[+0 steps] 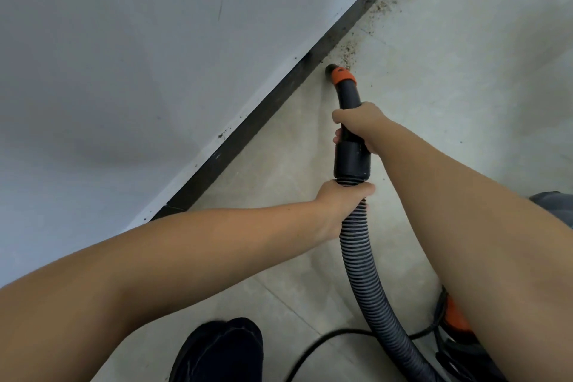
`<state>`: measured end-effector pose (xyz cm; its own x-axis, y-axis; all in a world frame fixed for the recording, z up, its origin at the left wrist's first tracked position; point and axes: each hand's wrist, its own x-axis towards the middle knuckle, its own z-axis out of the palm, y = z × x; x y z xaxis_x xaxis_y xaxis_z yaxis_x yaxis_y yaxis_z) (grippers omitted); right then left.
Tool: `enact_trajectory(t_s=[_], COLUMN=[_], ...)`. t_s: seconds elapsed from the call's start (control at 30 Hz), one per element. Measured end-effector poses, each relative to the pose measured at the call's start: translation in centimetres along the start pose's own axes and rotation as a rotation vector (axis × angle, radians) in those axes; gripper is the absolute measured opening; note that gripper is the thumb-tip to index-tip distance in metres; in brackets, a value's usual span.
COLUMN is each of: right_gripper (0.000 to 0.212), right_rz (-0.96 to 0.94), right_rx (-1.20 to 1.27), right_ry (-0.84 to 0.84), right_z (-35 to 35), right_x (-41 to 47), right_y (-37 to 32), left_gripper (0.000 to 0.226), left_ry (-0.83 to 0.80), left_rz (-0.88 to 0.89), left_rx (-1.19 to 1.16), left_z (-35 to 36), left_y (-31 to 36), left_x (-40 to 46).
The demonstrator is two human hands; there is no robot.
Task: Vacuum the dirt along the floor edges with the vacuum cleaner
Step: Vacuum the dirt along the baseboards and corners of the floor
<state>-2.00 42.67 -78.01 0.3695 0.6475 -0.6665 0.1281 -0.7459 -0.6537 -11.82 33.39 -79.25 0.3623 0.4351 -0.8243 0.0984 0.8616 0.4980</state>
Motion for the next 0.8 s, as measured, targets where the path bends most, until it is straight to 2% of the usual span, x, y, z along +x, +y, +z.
enact_trajectory(t_s=[0.37, 0.57, 0.8], right_gripper=[0.031, 0.029, 0.026], right_rz=[-0.025, 0.023, 0.029], right_rx=[-0.055, 0.046, 0.057], right_ry=[-0.042, 0.033, 0.078], right_z=[0.9, -1.5, -2.2], right_x=[-0.3, 0.0, 1.6], right_y=[0.1, 1.8, 0.1], left_gripper=[0.012, 0.015, 0.015], left_ry=[0.013, -0.027, -0.047], left_rz=[-0.019, -0.013, 0.012], left_rx=[-0.001, 0.074, 0.051], left_z=[-0.2, 1.1, 1.1], left_y=[-0.5, -1.0, 1.0], left_x=[0.1, 0.4, 1.2])
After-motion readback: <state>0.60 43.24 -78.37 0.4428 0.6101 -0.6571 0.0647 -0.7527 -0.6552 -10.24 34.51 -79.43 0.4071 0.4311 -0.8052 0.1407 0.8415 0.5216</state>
